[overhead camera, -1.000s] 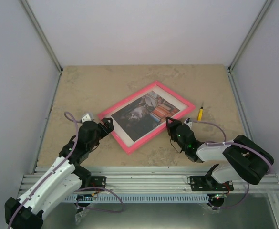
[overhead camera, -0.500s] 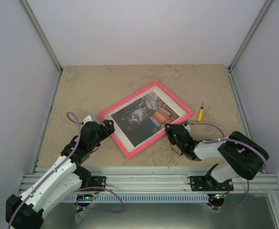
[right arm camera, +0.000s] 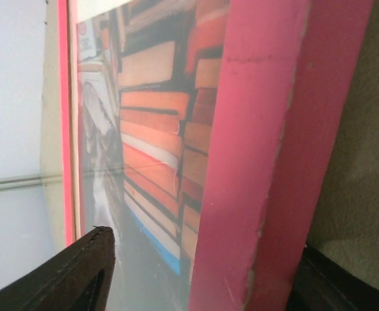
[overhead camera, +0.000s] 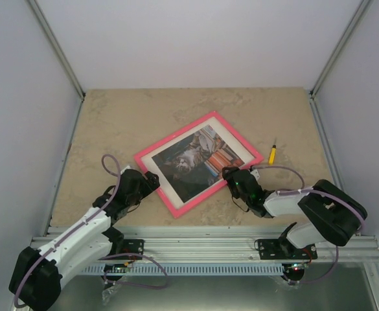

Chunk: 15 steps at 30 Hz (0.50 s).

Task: Take the photo out of the frame

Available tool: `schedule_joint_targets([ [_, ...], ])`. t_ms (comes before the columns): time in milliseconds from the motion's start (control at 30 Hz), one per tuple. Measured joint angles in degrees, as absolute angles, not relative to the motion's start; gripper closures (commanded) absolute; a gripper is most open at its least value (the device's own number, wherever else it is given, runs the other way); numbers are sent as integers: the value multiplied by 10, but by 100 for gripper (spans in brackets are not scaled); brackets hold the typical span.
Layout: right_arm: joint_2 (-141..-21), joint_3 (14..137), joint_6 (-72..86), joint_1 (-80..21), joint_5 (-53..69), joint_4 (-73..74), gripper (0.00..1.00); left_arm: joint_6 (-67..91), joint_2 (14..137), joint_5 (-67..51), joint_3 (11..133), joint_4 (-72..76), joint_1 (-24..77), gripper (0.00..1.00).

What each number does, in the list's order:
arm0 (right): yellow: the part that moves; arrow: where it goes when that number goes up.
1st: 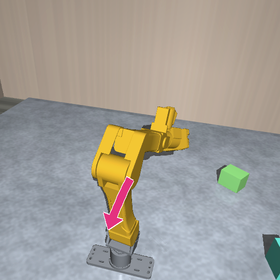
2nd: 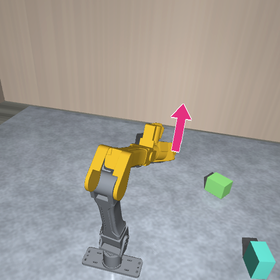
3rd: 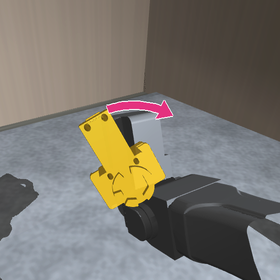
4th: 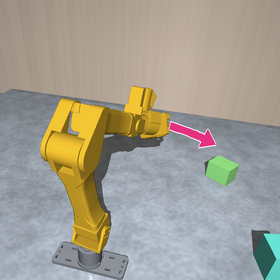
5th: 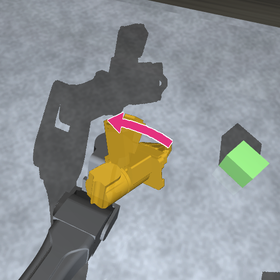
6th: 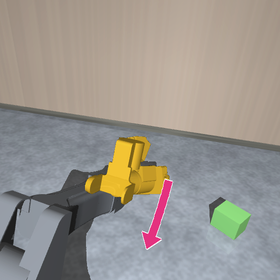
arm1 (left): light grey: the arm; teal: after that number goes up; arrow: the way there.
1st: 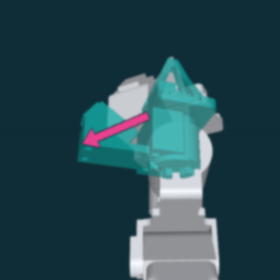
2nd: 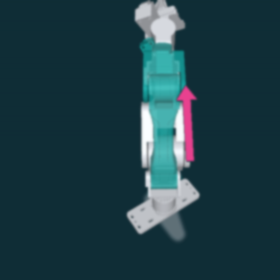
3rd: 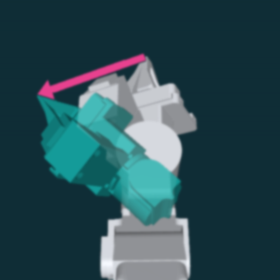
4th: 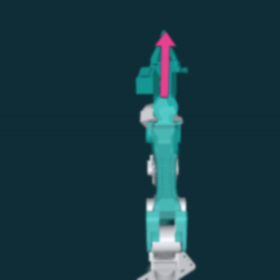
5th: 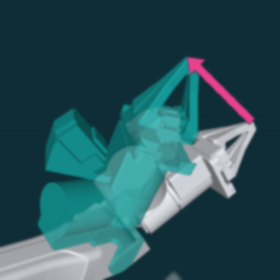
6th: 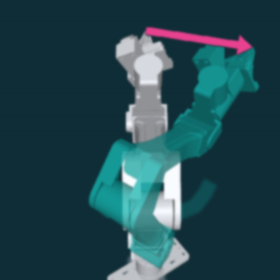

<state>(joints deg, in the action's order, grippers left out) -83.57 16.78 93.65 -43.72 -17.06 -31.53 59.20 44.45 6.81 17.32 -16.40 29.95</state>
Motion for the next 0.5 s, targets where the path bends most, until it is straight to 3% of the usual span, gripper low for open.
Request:
schedule_joint_targets([
  [300,-803,206,915,-437,-142,-225,4,594,464,61,173,-146,300,1],
  [500,-756,202,879,-437,-112,-162,2,594,458,61,173,-146,300,1],
])
